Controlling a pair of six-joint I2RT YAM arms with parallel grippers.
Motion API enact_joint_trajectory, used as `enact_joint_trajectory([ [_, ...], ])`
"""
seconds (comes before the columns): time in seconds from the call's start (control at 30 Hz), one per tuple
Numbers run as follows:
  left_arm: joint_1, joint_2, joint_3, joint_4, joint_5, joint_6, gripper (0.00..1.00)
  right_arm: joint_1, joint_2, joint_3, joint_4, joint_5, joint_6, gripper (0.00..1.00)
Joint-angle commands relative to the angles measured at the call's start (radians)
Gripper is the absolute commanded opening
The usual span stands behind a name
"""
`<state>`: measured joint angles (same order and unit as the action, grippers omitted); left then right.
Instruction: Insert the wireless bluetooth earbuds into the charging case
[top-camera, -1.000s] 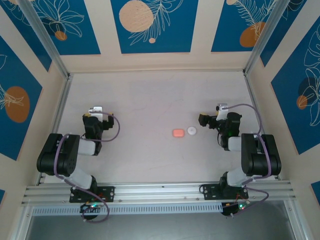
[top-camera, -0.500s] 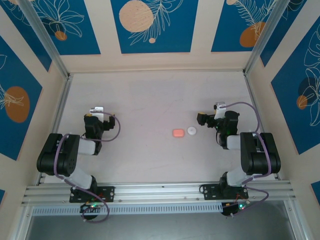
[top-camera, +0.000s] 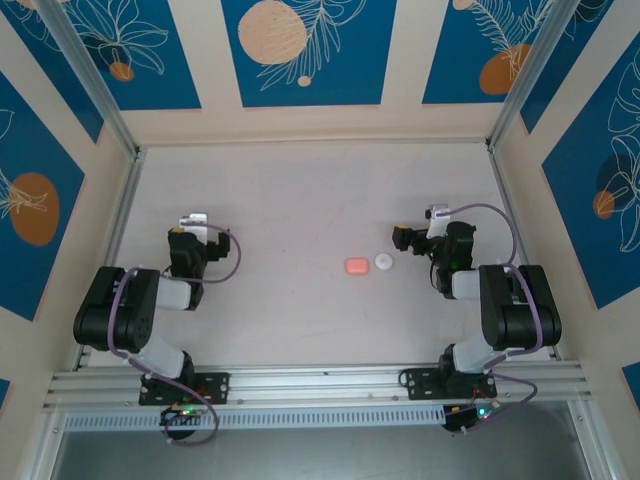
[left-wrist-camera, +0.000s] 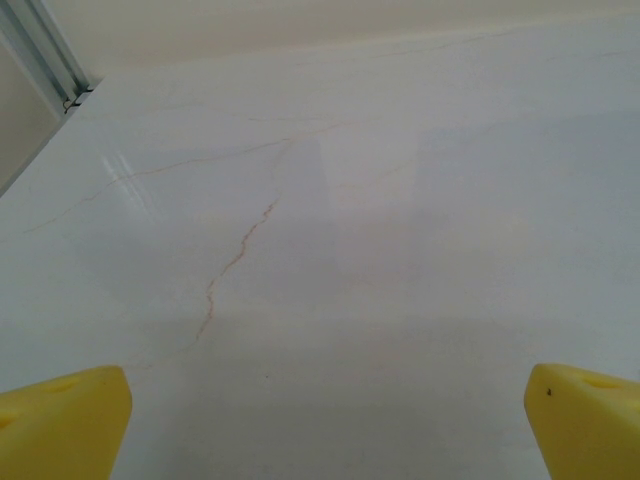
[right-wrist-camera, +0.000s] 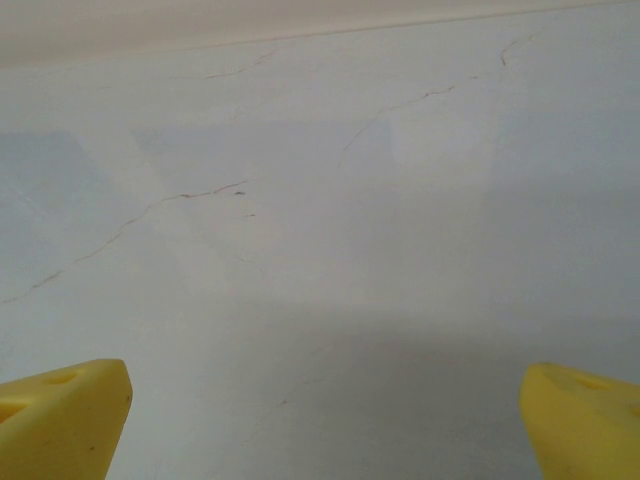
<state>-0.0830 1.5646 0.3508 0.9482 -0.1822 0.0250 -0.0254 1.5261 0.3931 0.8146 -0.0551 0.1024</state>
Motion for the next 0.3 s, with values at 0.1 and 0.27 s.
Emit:
enact_joint_trajectory([
  [0.1,0.004,-0.008,0.016,-0.003,0.026,0.0,1.0,0.003,-0.002,0.02,-0.001,0.012,-0.026,0.99],
  [0.27,0.003,-0.008,0.016,-0.003,0.026,0.001,1.0,0.001,-0.004,0.016,0.004,0.007,-0.024,0.99],
])
